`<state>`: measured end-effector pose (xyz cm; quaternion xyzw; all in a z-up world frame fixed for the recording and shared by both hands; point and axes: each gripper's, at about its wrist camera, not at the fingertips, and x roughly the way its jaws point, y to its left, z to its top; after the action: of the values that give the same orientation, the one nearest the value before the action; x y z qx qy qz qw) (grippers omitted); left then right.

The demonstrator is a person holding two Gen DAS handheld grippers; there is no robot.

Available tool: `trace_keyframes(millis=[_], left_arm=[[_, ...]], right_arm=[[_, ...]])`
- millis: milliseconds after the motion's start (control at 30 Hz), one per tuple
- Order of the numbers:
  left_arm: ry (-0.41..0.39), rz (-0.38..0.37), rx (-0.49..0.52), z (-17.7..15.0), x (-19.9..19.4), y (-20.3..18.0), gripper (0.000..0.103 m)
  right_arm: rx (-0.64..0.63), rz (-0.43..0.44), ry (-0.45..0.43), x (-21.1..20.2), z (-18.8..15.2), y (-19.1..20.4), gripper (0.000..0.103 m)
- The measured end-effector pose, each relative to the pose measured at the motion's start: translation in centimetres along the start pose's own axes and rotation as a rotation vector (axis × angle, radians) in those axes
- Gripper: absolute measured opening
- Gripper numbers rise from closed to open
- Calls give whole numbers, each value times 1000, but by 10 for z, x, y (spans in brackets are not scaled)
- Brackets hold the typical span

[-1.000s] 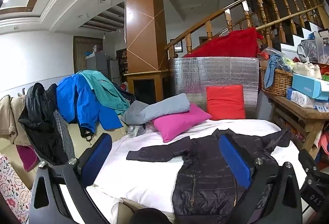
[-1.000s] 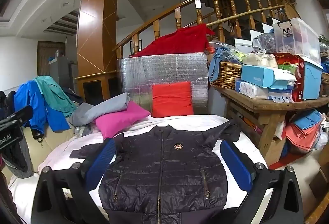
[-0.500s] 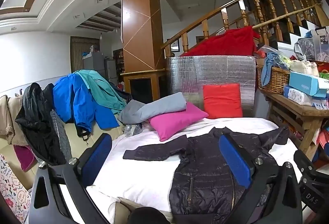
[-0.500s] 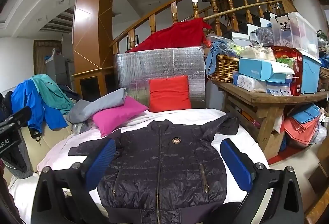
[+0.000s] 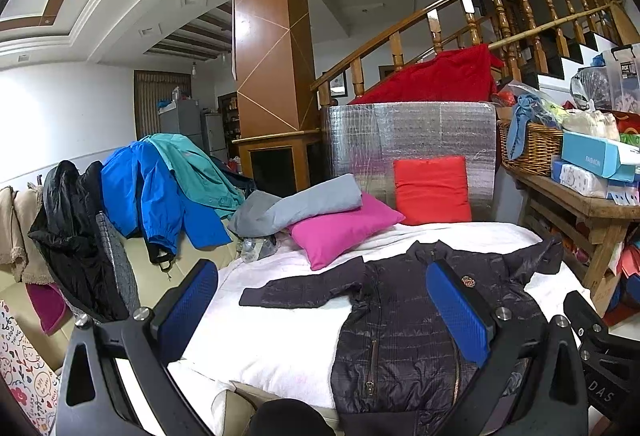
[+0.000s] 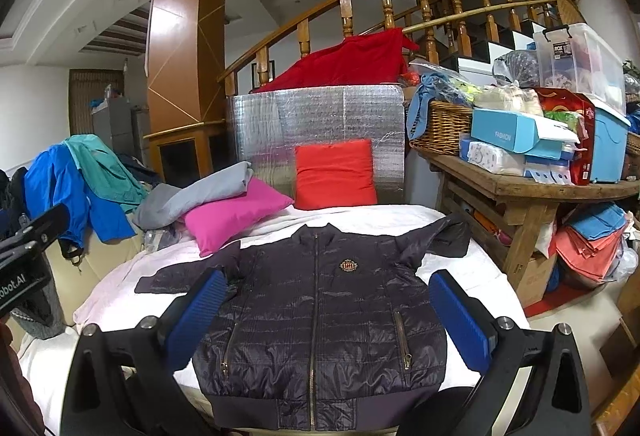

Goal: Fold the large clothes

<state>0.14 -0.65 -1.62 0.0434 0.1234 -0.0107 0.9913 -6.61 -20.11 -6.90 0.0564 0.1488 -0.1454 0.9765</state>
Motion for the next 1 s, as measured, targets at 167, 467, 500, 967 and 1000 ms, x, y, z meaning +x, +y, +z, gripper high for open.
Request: trace_keyframes(millis=[167,467,500,967,1000], left_arm=[[7,2,-9,0,1,2,103],[10,0,-10,-1,3,4,103],[11,-1,-10,-1,3,4,103],[14,-4,-10,-3,4,4,103],[14,-4,-11,-3,4,4,103]], right_arm=[[-3,4,12,3,-2,1,103],[-11,10,24,5,-3,3,103],[-12,9,25,5,-4,4,103],[-13,13,32,7,-5,5,103],[-12,14,32,7,-5,5,103]])
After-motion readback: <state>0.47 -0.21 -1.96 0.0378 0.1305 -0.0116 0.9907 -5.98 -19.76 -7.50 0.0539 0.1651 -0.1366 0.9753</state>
